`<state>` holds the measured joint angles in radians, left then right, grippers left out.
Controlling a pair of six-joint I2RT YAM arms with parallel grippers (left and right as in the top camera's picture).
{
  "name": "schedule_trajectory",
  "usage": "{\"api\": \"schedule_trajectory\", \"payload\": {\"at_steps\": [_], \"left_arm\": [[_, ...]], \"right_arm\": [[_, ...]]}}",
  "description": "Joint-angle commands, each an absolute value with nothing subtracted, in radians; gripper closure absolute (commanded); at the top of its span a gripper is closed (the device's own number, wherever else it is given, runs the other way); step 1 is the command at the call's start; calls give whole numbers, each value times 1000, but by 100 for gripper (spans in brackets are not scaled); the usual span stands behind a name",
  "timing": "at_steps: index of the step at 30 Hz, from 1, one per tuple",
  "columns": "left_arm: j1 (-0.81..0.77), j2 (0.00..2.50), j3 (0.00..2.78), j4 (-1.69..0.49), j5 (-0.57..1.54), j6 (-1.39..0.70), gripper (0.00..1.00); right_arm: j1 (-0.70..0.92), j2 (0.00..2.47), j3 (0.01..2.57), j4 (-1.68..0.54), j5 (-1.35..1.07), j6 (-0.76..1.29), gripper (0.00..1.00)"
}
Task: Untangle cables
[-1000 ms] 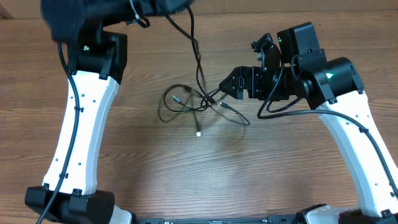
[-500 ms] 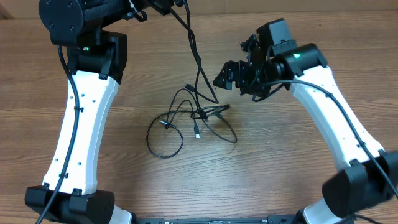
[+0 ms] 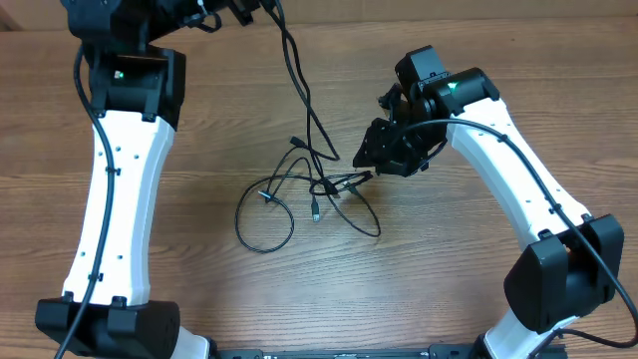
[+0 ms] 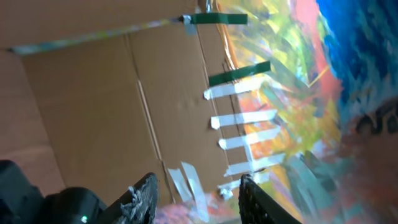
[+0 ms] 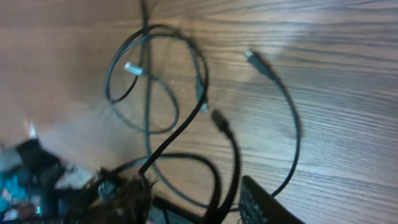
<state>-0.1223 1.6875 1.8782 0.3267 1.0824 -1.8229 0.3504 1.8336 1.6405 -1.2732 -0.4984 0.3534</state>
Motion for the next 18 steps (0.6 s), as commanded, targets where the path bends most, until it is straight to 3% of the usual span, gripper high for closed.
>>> {"api": "schedule_trajectory", "payload": {"at_steps": [1,5,11,18], "left_arm": [[-124,1679,1890,329,1100,-1749,96],[-124,1679,1890,329,1100,-1728,96],[-124,1679,1890,329,1096,-1720,95],[-124,1679,1890,325,1096,-1682,96]], "right_arm": [[355,1814,1643,-1282,-654,252,52],[379,1814,1643,-1329,-607,249,47],[411,1814,1643,-1371,-566,248,32],[459,1815,1640,-1370,-522,249,26]]}}
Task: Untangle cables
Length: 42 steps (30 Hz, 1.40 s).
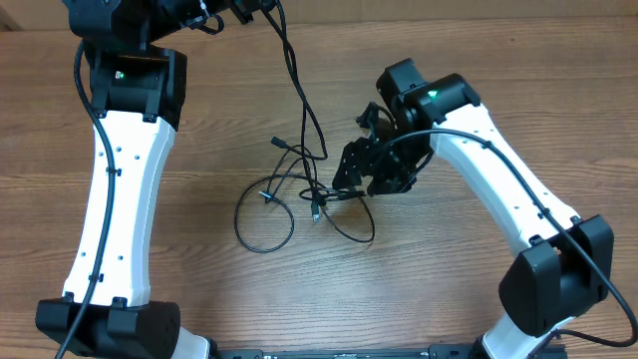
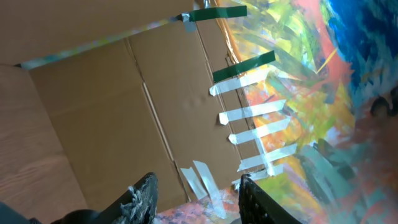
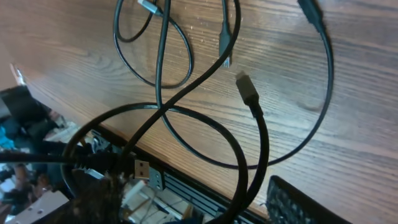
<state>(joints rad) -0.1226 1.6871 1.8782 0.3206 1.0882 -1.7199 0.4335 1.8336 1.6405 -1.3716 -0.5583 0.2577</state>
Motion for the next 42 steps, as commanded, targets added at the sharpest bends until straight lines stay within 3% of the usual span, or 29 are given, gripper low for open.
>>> {"api": "schedule_trajectory", "payload": {"at_steps": [1,15,23,29,33,40,42], "left_arm": [[-123,1679,1890,325,1096,-1678,96],[-83,1680,1890,210,1072,-1522,96],[-77,1680,1890,189,1031,-1515,96],[-68,1680,1890,189,1028,-1547,96],[-9,1680,1890,188,1025,-1579,96],[170,1680,1890,132,1095,-1601,96],[188,1680,1890,130,1124,-1600,96]], "right_arm": [[467,1815,1636,-1372,-515,250,25],[498,1815,1464,-1356,-550,268,13],[522,1815,1358,-1286,-555,264,12],[529,1815,1258,-1171,-421,399,20],[509,1815,1231,-1185,-194,575,20],[443,1815,1231,-1181,-211,602,21],[444,1815,1231,-1163,-239,601,16]]}}
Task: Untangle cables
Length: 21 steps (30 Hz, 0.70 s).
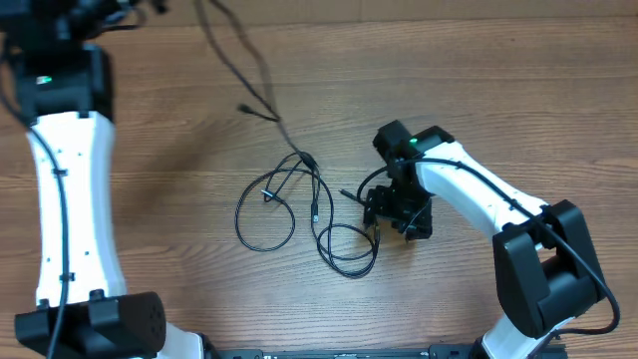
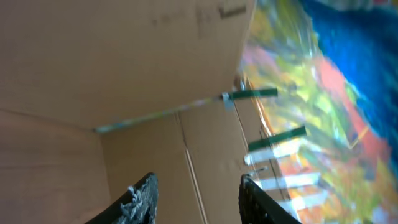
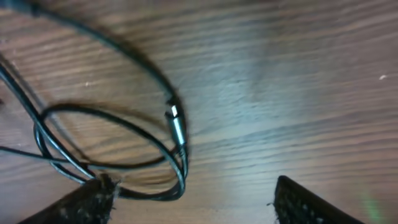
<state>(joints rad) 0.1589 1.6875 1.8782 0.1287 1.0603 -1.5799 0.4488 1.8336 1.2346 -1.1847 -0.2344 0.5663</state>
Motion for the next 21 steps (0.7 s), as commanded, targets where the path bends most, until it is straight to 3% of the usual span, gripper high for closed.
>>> {"api": "schedule_trajectory", "payload": {"at_steps": [1,7,12,18,21], "left_arm": [[191,1680,1890,130,1131,-1600,96],[176,1680,1890,97,1093,-1497,96],[169,1680,1890,-96,976,-1342,96],[154,1680,1890,-346,829,-991,96],[128,1680,1890,-545,640,-761,96]], "right_arm": [[444,1815,1231,-1150,-262,595,13],[444,1815,1231,-1091,-392,540,0],[444,1815,1231,-1088,-395,538,0],[457,1815,1231,-1069,-395,538,0],[475,1815,1231,-1050,-395,538,0]]}}
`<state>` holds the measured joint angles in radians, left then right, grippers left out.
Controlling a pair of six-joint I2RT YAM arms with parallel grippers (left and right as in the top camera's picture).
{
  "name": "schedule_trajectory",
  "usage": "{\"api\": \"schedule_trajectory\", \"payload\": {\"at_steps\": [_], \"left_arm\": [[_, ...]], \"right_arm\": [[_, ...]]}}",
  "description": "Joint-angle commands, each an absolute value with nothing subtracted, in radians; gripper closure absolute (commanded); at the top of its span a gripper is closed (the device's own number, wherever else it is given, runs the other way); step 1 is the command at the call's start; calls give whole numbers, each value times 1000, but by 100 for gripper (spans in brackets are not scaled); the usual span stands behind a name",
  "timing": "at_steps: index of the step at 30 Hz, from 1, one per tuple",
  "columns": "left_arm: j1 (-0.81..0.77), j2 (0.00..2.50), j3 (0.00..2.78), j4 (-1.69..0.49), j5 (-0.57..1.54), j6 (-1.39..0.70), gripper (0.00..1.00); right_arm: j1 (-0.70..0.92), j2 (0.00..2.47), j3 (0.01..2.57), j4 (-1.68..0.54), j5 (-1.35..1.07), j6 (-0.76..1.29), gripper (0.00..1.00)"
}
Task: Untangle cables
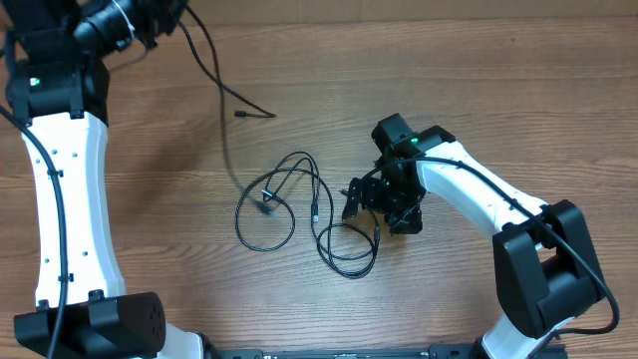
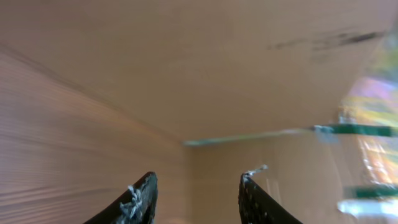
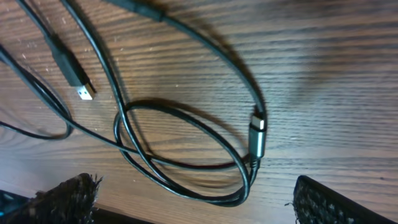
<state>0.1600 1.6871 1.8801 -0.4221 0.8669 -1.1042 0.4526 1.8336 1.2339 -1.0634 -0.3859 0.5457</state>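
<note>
Several thin black cables (image 1: pixel 284 204) lie tangled on the middle of the wooden table. One black cable (image 1: pixel 221 95) hangs from my left gripper (image 1: pixel 164 15) at the top left, its plug end (image 1: pixel 264 113) loose and a strand running down to the tangle. The left wrist view shows only the fingertips (image 2: pixel 142 198) against cardboard; the cable is hidden there. My right gripper (image 1: pixel 364 204) stands open just right of the tangle. In its wrist view a double cable loop (image 3: pixel 186 152) with a silver-tipped plug (image 3: pixel 257 134) lies ahead of the open right gripper (image 3: pixel 196 202).
The wooden table (image 1: pixel 498 100) stretches bare to the right and far side. Both white arms stand on bases at the near edge. A cardboard wall (image 2: pixel 186 74) with tape rises behind the left arm.
The held cable ran taut from the top left into the tangle; now it hangs slack and bent. My left gripper has come into the overhead view. My right gripper shifted slightly left, jaws a little wider.
My left gripper held one cable high at the top while my right gripper, fingers close around strands, was at the tangle's right side. Then the right gripper sat lower over the tangle. Then the left arm stood far left, with the right gripper open beside a loop, as now.
</note>
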Motion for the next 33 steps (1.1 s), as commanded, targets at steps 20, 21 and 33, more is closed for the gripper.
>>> {"api": "schedule_trajectory", "payload": {"at_steps": [20,21,33], "left_arm": [[9,1680,2291,-898,175,-351,96],[5,1680,2300,-897,169,-345,96],[-1,1850,2291,-851,-6,-311,96]], "right_arm": [[527,1815,1230,-1015,-368,526,0],[527,1815,1230,-1015,-368,526,0],[534,1815,1230,-1029,-368,526,0]]}}
